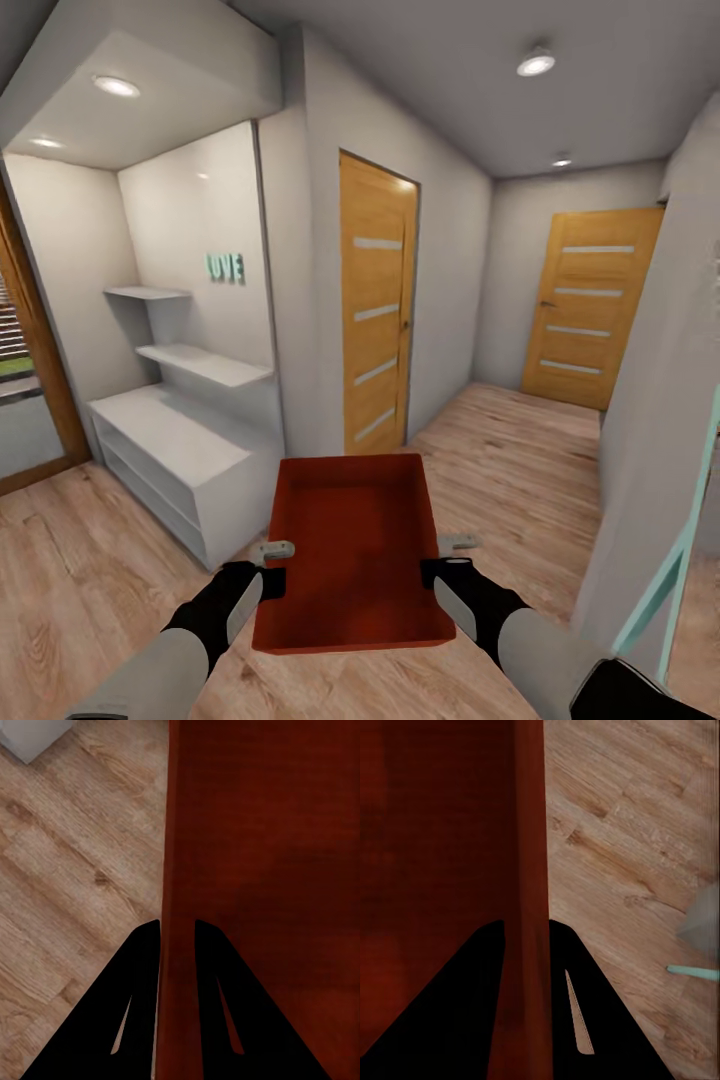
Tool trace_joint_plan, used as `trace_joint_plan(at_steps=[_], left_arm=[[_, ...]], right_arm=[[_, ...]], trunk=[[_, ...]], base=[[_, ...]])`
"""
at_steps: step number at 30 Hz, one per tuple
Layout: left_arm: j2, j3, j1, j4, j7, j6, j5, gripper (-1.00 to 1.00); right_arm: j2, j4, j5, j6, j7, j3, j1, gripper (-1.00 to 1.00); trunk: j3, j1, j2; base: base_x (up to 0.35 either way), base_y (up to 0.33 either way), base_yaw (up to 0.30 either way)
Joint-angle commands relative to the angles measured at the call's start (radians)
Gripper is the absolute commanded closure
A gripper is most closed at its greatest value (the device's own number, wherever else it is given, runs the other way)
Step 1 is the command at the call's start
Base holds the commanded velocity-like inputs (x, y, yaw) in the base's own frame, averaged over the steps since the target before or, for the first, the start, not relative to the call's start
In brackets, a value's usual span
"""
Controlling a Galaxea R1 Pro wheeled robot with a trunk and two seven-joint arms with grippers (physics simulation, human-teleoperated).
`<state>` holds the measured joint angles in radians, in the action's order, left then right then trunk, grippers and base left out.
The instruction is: Move the two storage containers from the living room to the garage. In the garage, place one container on the floor and stack the other container on top of it (either order is fine).
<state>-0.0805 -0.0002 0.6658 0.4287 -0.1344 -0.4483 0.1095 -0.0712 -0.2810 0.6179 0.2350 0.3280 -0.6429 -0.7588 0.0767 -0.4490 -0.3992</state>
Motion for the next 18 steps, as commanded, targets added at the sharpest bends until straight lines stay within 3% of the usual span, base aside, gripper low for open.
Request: trace_joint_plan(at_steps=[1, 6, 18], left_arm=[[0.03, -0.006, -0.002, 0.001, -0.022, -0.009, -0.02, 1.0], [0.03, -0.006, -0.002, 0.001, -0.022, -0.009, -0.02, 1.0], [0.03, -0.006, -0.002, 0.001, -0.022, -0.009, -0.02, 1.0]], right_arm=[[0.001, -0.004, -0.007, 0.004, 0.006, 0.021, -0.002, 1.0], [0.001, -0.004, -0.007, 0.004, 0.006, 0.021, -0.002, 1.0], [0.001, -0.004, -0.007, 0.004, 0.006, 0.021, -0.002, 1.0]], trunk=[[0.0, -0.001, -0.001], [0.0, -0.001, -0.001], [0.0, -0.001, -0.001]], base=[[0.323, 0.0, -0.285], [0.323, 0.0, -0.202], [0.323, 0.0, -0.007]])
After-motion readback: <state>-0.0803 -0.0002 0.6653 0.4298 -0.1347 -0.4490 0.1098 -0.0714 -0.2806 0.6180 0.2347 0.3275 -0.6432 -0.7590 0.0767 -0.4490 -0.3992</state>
